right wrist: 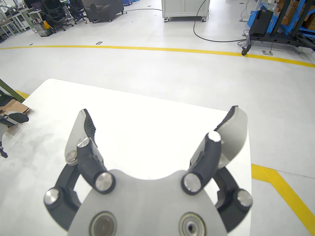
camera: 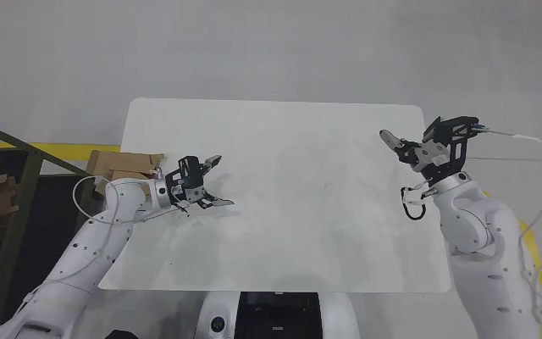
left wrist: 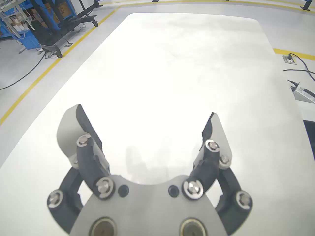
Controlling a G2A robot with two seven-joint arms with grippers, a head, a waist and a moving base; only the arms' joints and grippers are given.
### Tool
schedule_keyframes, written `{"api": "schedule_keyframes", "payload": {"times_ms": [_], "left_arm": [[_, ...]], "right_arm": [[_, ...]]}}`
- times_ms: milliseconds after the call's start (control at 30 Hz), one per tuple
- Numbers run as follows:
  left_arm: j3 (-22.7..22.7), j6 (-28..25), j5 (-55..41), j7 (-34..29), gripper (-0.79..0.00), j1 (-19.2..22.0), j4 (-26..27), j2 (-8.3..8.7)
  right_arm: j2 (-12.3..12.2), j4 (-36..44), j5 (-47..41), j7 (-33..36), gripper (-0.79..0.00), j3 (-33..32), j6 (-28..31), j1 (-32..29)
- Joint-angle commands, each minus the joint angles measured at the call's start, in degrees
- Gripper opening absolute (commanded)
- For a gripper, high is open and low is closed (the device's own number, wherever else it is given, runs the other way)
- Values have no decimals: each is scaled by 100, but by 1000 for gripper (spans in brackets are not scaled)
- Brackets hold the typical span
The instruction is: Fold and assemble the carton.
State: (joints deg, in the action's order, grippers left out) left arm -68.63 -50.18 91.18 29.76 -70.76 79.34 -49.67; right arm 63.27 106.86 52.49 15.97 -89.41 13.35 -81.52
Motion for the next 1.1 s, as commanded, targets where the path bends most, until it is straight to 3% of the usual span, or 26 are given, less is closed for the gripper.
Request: {"api": "schedule_keyframes", "payload": {"times_ms": [0,467,667,867,1067], "left_arm": [[0,0,0,0,0,0,0,0],[-74,158,-178,-227,0,-106,84,-1],[-441,-657,-1024,-211,0,-246,5,67],[-861,-782,-2006,-253,0,-554,-193,270],[-1176,-782,-3384,-379,0,-884,-467,590]], "right_arm": [[0,0,0,0,-1,0,0,0],[0,0,0,0,0,0,0,0],[0,0,0,0,0,0,0,0],[0,0,0,0,0,0,0,0],[0,0,0,0,0,0,0,0]]}}
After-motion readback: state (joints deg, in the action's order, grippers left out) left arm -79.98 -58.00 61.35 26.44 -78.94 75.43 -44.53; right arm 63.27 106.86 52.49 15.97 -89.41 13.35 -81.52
